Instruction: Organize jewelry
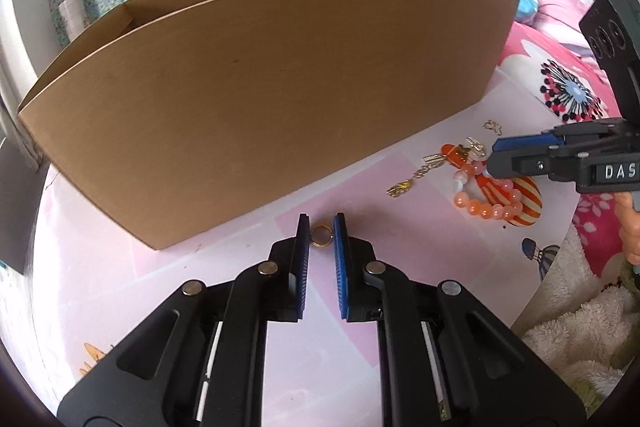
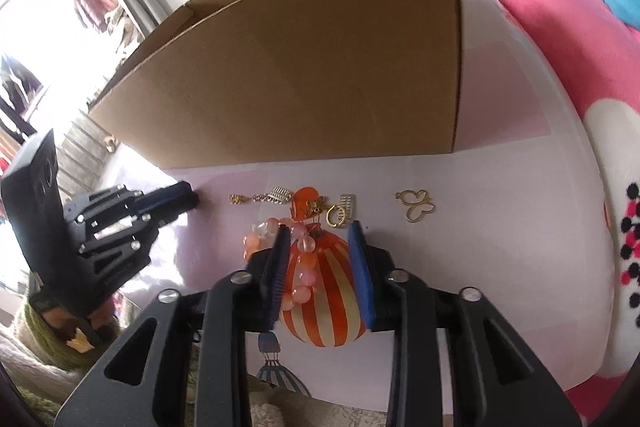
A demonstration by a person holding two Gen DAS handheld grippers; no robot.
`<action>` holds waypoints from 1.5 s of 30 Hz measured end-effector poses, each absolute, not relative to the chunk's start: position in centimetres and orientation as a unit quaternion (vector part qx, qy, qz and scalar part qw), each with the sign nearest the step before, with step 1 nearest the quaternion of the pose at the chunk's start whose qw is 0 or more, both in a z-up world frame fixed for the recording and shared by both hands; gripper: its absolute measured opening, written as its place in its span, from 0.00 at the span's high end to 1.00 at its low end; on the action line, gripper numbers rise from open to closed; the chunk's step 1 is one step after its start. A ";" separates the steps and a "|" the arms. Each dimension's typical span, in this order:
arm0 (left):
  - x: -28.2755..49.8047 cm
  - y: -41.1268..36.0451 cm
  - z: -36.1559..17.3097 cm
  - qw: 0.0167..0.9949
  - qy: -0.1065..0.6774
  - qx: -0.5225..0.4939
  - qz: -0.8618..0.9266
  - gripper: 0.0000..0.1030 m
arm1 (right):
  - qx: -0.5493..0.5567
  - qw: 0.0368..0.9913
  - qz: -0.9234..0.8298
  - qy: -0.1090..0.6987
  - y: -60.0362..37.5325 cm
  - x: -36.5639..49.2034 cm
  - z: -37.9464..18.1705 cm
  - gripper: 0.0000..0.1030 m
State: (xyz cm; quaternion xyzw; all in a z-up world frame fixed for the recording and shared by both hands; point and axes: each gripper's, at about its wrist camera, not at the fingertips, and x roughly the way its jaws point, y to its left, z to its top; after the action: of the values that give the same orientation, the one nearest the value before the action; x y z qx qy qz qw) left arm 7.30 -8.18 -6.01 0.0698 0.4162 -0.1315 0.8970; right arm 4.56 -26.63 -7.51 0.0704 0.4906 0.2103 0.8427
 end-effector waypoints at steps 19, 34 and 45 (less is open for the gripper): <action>6.8 -7.6 -6.2 0.903 0.405 0.056 -0.130 0.89 | 0.024 0.845 0.257 0.468 -23.1 3.7 -5.8 0.89; 6.6 -7.4 -6.2 0.904 0.403 0.053 -0.134 0.89 | -0.051 0.862 0.178 0.473 -21.5 6.1 -6.4 0.87; 6.6 -7.2 -6.2 0.904 0.403 0.053 -0.135 0.89 | -0.090 0.869 0.169 0.455 -21.7 5.6 -6.6 0.76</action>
State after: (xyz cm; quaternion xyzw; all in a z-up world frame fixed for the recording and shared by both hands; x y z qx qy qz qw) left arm 6.58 -7.21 -6.22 0.0532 0.4028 -0.1346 0.9038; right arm 5.62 -21.70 -6.60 -0.0904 0.4552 0.1693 0.8694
